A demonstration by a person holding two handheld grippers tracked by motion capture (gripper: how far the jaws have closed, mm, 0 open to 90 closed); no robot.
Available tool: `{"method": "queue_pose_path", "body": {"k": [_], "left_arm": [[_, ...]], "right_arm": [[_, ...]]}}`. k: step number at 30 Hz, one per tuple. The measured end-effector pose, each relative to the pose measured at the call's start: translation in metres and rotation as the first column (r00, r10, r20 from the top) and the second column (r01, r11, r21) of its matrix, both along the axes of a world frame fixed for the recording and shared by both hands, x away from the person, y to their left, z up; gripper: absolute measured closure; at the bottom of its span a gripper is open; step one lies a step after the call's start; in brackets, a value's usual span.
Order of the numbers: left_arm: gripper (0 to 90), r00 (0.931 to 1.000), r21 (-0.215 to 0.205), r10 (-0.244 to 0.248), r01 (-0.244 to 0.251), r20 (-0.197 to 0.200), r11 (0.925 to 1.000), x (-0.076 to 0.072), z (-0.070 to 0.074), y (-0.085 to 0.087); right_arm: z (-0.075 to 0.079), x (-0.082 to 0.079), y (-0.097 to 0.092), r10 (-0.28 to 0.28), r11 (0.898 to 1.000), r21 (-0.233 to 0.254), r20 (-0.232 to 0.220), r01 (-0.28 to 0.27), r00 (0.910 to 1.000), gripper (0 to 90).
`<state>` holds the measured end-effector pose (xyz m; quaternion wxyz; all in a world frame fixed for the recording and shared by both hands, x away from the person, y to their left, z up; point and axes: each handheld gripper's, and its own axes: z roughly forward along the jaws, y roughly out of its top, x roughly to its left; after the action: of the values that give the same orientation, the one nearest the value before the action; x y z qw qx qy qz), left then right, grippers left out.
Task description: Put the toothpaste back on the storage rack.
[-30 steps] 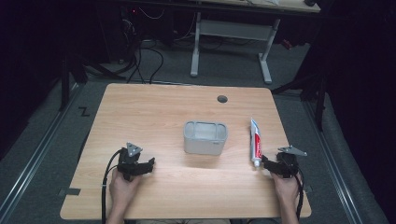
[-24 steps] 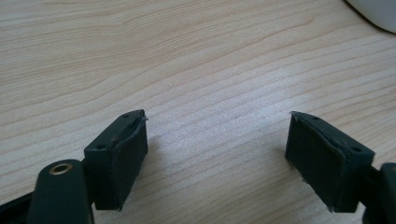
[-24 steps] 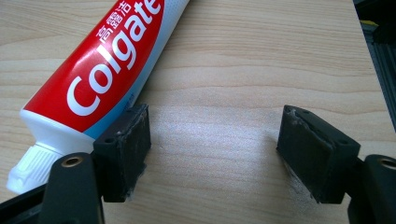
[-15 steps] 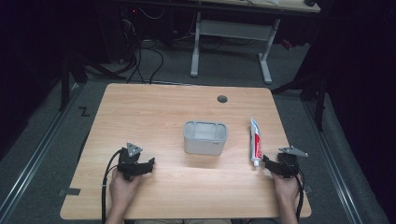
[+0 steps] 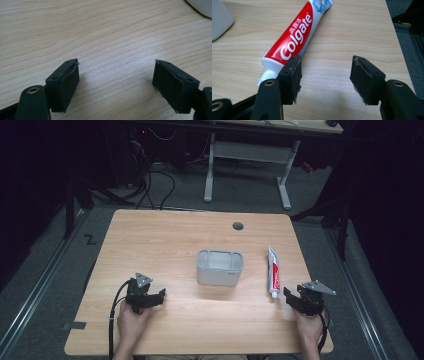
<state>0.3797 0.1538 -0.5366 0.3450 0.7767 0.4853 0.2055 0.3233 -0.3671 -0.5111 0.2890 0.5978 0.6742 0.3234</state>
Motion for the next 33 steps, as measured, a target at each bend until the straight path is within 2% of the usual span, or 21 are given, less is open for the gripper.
{"method": "queue_pose_path", "body": {"k": [3, 5, 7, 11, 13, 15, 19, 26, 33], "left_arm": [[21.8, 1.0, 0.0, 0.0, 0.0, 0.0, 1.0, 0.0, 0.0, 0.0], [21.8, 1.0, 0.0, 0.0, 0.0, 0.0, 1.0, 0.0, 0.0, 0.0], [21.8, 1.0, 0.0, 0.0, 0.0, 0.0, 1.0, 0.0, 0.0, 0.0], [21.8, 1.0, 0.0, 0.0, 0.0, 0.0, 1.0, 0.0, 0.0, 0.0], [21.8, 1.0, 0.001, 0.0, 0.0, 0.0, 1.0, 0.0, 0.0, 0.0], [21.8, 1.0, 0.001, 0.0, 0.0, 0.0, 1.0, 0.0, 0.0, 0.0], [21.8, 1.0, 0.001, -0.002, 0.002, -0.002, 1.0, 0.0, 0.0, 0.0], [21.8, 1.0, 0.002, -0.002, 0.002, -0.002, 1.0, 0.0, 0.0, 0.0], [21.7, 1.0, 0.003, -0.003, 0.003, -0.002, 1.0, 0.0, 0.0, 0.0]], "right_arm": [[0.004, -0.008, 0.002, 0.001, 1.0, 0.031, 0.011, -0.001, 0.9999, 43.0], [0.005, -0.01, 0.003, 0.008, 1.0, 0.028, 0.019, -0.008, 0.9998, 43.0], [0.006, -0.019, 0.009, 0.025, 1.0, 0.001, 0.029, -0.025, 0.9993, 43.6], [0.007, -0.024, 0.011, 0.034, 0.999, -0.005, 0.03, -0.034, 0.999, 44.1], [0.011, -0.027, 0.016, 0.041, 0.998, -0.043, 0.019, -0.04, 0.999, 44.3], [0.012, -0.027, 0.017, 0.044, 0.998, -0.053, 0.016, -0.043, 0.9989, 44.4], [0.014, -0.026, 0.024, 0.061, 0.996, -0.071, 0.007, -0.06, 0.9981, 44.7], [0.019, -0.019, 0.032, 0.083, 0.995, -0.062, 0.033, -0.081, 0.996, 44.3], [0.031, -0.004, 0.045, 0.12, 0.986, -0.118, 0.034, -0.116, 0.9921, 44.2]]}}
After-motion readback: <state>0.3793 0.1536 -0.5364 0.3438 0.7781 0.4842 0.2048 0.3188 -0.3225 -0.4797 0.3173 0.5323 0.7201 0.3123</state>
